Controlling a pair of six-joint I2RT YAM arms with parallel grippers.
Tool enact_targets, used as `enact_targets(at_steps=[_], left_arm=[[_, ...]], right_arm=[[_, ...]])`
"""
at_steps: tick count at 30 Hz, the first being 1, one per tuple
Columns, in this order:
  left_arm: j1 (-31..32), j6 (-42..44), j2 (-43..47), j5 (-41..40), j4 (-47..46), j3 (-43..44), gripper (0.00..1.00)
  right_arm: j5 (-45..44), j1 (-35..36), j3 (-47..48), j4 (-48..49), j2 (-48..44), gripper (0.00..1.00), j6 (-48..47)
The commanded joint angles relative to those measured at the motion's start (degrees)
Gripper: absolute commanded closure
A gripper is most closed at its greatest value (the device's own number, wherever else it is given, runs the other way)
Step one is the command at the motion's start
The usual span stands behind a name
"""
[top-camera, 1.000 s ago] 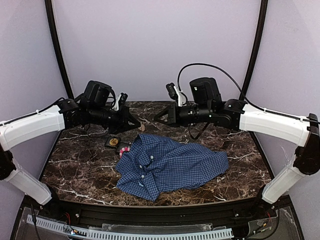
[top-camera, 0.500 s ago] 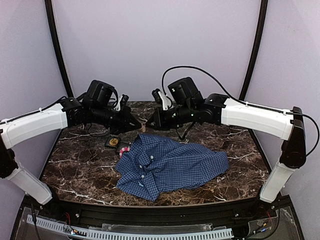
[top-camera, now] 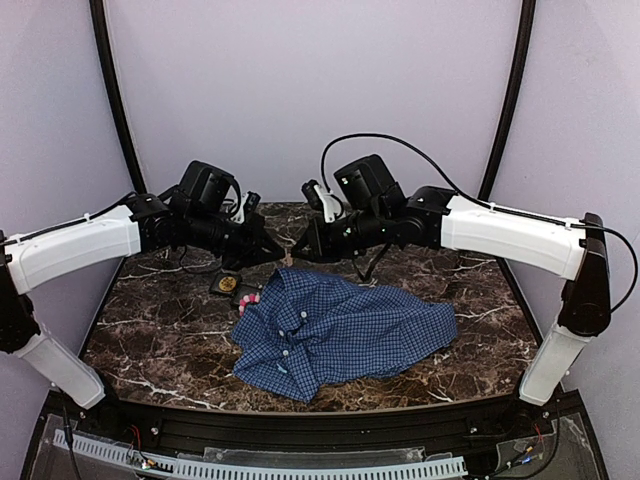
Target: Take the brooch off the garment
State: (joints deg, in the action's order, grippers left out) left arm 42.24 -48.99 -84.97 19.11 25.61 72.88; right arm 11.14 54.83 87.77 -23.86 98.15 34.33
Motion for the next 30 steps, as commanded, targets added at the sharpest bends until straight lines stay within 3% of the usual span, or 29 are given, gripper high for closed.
enact_targets(at_steps=[1, 30], left_arm=[[-0.39, -0.06, 0.07, 0.56, 1.16, 1.55, 0.99], [-0.4, -0.24, -0.11, 1.06, 0.7, 1.85, 0.99]], right_arm=[[1.17, 0.7, 1.67, 0.2, 1.08, 1.0, -1.05], [2.01, 0.98, 3.84, -0.37, 3.89, 1.0, -1.76]])
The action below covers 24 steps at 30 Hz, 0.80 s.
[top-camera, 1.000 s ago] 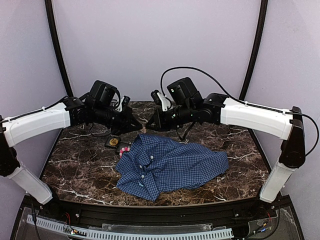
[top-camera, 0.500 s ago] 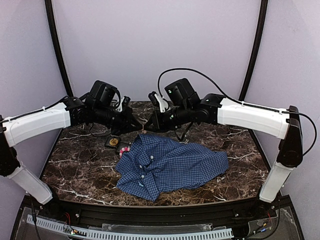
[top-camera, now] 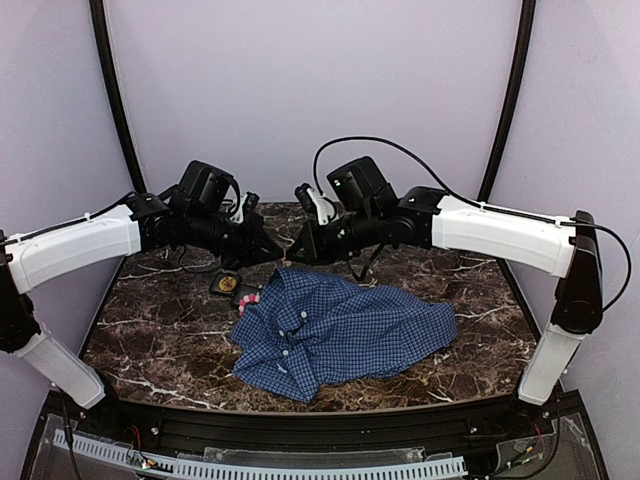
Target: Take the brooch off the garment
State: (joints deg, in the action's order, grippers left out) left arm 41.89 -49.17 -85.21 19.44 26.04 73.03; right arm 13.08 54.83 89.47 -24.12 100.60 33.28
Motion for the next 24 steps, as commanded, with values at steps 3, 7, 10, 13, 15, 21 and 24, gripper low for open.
enact_targets(at_steps=[3, 7, 10, 13, 15, 21, 24], left_arm=[[-0.1, 0.11, -0.09, 0.99, 0.28, 1.88, 0.99], [-0.12, 0.12, -0.36, 1.1, 0.07, 2.13, 0.99], [-0.06, 0.19, -0.44, 1.21, 0.07, 2.34, 0.99], [-0.06, 0.21, -0.58, 1.26, 0.06, 2.61, 0.99], [-0.08, 0.14, -0.62, 1.2, -0.08, 2.71, 0.99], [-0.06, -0.09, -0.82, 1.36, -0.44, 3.07, 0.99], [-0.1, -0.2, -0.63, 1.38, -0.56, 3.03, 0.99]], right_arm=[[-0.12, 1.07, 2.56, -0.12, 1.83, 1.0, -0.75], [-0.45, 1.16, 3.29, -0.63, 2.53, 1.0, -0.83], [-0.47, 1.24, 3.81, -0.83, 3.1, 1.0, -0.89], [-0.8, 1.45, 4.31, -0.99, 3.55, 1.0, -1.09], [-1.07, 1.51, 4.49, -1.04, 3.86, 1.0, -1.1], [-2.25, 1.94, 5.91, -1.54, 5.11, 1.0, -1.19], [-2.79, 2.12, 5.91, -1.39, 5.35, 1.0, -1.28]])
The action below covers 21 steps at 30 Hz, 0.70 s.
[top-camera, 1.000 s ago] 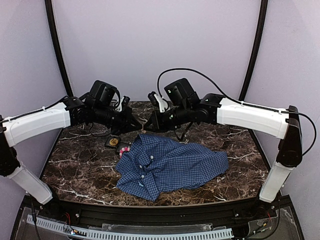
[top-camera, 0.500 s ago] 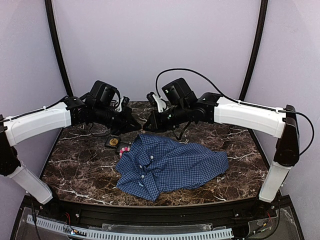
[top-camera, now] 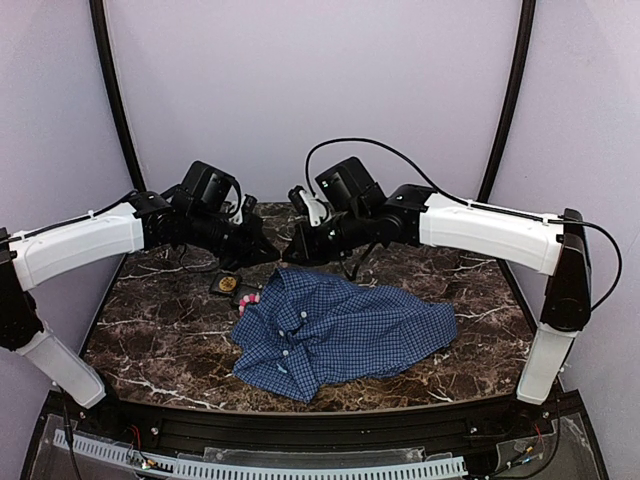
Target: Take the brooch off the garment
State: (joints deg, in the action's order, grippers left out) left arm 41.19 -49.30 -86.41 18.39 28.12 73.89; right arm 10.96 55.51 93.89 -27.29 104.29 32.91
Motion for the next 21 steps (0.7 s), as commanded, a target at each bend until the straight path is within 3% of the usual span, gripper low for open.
enact_targets(at_steps=[1, 13, 21], left_arm=[[0.63, -0.08, 0.6, 2.5, -2.76, 2.2, 0.99], [0.31, -0.73, 0.48, 3.62, -1.88, 2.07, 0.99], [0.24, -0.92, 1.01, 6.58, -7.24, 1.2, 0.99]], right_arm=[[-0.78, 1.51, 1.43, 1.86, 1.71, 1.0, -0.98], [-4.55, 3.6, 1.63, 1.7, 0.87, 1.0, -5.72], [-4.9, 4.46, 1.68, 2.06, 1.51, 1.0, -6.71]])
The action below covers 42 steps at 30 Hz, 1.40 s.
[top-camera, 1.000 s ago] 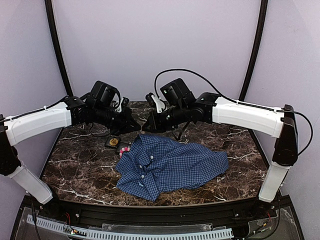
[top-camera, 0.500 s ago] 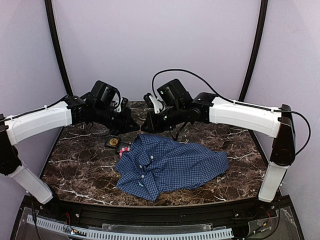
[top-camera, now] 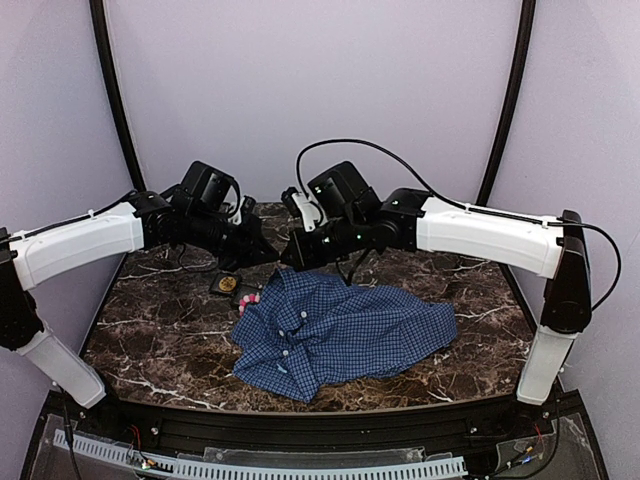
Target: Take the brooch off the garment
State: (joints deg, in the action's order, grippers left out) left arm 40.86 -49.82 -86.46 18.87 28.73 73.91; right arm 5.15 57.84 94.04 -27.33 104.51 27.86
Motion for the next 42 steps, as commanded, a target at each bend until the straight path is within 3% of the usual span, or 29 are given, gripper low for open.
enact_targets(at_steps=[1, 8, 14, 18, 24, 42], left_arm=[[0.55, -0.47, 1.04, 6.68, -8.9, 1.03, 0.99], [0.49, -0.42, 1.21, 8.25, -11.4, 0.91, 0.99], [-0.92, -0.6, 1.47, 4.61, -3.77, 0.07, 0.99], [-2.85, -0.39, 2.75, 3.38, -2.73, -4.3, 0.99], [-3.01, 1.65, 3.32, 1.9, 0.39, -3.49, 0.99], [-1.16, -0.05, 3.44, 4.16, -1.04, -2.42, 0.99]], right_arm=[[0.87, 2.29, 1.84, 2.16, 1.56, 1.0, -1.97], [0.54, 3.05, 3.11, 1.6, 3.32, 1.0, -2.66], [0.42, 3.02, 3.5, 0.62, 1.71, 1.0, -2.46], [1.26, 2.97, 3.39, 0.35, -2.65, 1.0, -1.36], [1.18, 1.37, 0.51, -0.92, -5.91, 1.0, 1.09], [2.41, 0.47, 0.8, -3.16, -2.08, 1.0, 0.89]])
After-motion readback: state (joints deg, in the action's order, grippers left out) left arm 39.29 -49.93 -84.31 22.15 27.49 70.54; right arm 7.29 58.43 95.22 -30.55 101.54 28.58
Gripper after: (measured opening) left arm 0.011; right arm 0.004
